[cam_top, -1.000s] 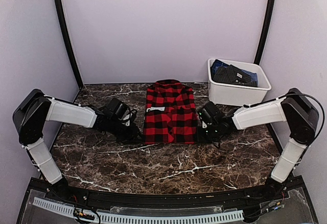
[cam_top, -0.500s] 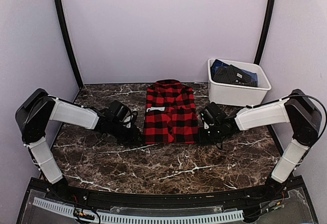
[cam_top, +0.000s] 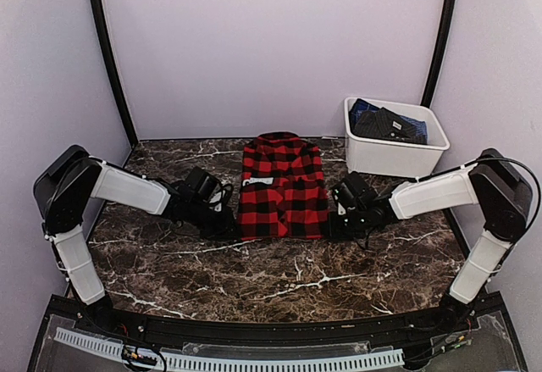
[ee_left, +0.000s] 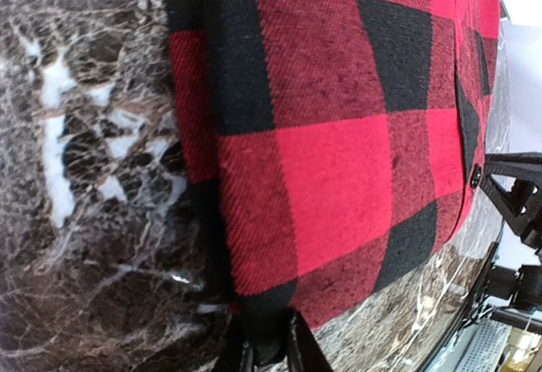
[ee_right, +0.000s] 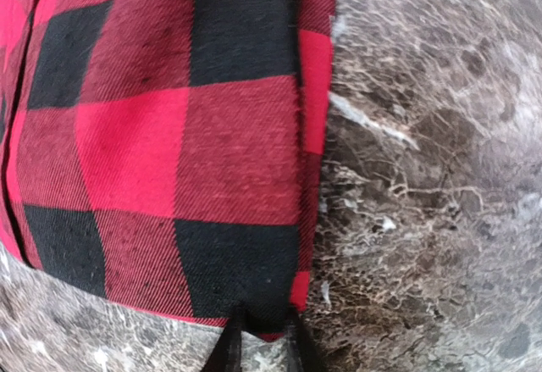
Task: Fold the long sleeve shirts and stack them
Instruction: Pick up the 2/3-rectangle-folded shirt from the center of the board, then fold the 2/3-rectangle-folded shirt at the center of the board.
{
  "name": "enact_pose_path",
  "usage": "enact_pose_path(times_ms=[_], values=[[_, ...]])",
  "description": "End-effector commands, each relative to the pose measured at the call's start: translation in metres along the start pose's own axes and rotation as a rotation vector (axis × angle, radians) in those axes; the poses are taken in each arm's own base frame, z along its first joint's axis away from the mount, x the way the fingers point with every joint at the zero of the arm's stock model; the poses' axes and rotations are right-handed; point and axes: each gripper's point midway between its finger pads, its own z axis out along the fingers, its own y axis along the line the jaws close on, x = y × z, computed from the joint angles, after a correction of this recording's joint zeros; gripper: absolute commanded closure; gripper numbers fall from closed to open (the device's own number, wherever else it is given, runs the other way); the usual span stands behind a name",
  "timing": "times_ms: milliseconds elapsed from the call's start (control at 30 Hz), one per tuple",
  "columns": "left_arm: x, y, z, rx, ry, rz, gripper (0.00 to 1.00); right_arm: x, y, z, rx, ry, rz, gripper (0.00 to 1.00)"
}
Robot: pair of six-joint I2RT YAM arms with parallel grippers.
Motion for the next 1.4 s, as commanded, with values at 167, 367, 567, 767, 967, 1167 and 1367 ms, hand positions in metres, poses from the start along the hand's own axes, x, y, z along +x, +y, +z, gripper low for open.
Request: enact_pose_path(times_ms=[167, 367, 567, 767, 967, 1167, 1367], values=[[0.019, 0.009, -0.005, -0.037, 0.055, -0.050, 1.00, 0.006, 0.002, -0.004, -0.042, -0.017, -0.002, 1.00], [0.036, 0.001, -0.031, -0.039, 0.057, -0.025, 1.00, 0.023, 0.019, -0.028, -0.100, -0.040, -0.051, 1.00], [0.069, 0.000, -0.059, -0.058, 0.052, -0.005, 1.00, 0.055, 0.038, -0.058, -0.147, -0.048, -0.087, 1.00], [0.108, -0.006, -0.087, -0.050, 0.034, 0.012, 1.00, 0.086, 0.058, -0.092, -0.208, -0.058, -0.099, 1.00], [0.107, -0.040, -0.125, 0.001, -0.032, 0.054, 1.00, 0.079, 0.093, -0.140, -0.270, -0.125, -0.126, 1.00], [0.059, -0.073, -0.147, 0.049, -0.110, 0.094, 1.00, 0.007, 0.106, -0.158, -0.257, -0.214, -0.115, 1.00], [-0.047, -0.071, -0.119, 0.107, -0.139, 0.088, 1.00, -0.110, 0.093, -0.121, -0.294, -0.327, -0.044, 1.00]])
